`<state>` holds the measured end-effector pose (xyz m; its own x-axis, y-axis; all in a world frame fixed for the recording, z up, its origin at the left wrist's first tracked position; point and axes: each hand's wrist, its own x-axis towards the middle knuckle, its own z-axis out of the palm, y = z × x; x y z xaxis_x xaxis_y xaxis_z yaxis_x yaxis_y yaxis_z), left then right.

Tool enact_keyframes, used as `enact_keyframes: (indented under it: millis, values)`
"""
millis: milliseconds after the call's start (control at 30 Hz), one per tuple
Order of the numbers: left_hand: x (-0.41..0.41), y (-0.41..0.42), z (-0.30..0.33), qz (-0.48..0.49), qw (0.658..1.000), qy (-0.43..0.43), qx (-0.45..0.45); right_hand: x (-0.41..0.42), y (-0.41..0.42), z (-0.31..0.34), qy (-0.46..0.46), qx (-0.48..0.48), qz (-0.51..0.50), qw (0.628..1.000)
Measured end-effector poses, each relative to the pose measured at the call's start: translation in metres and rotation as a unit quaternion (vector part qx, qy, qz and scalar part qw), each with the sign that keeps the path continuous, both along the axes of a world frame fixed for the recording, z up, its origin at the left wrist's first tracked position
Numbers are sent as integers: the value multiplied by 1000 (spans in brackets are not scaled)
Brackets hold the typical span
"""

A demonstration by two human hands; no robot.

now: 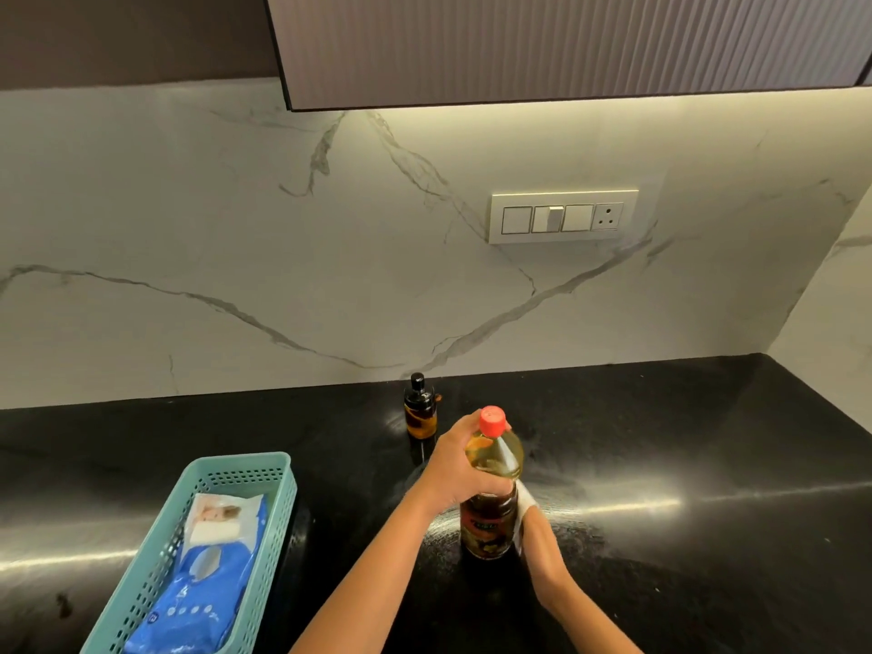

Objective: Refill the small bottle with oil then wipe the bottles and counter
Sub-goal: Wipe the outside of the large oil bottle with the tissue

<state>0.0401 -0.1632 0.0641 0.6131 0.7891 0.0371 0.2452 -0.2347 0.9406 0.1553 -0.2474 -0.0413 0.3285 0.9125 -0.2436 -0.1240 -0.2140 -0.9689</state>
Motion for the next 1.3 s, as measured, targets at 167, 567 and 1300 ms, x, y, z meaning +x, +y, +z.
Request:
enact_keyframes:
  millis: [167, 567, 1300]
  values:
    - [15, 0, 3, 35, 999, 6, 29, 14, 35, 40, 67, -14, -44, 997]
    - [51, 27, 16, 125, 989, -30, 70, 42, 85, 33, 57, -191, -128, 972]
    - [123, 133, 1, 219, 975, -29, 18, 104, 44, 39, 2, -195, -36, 980]
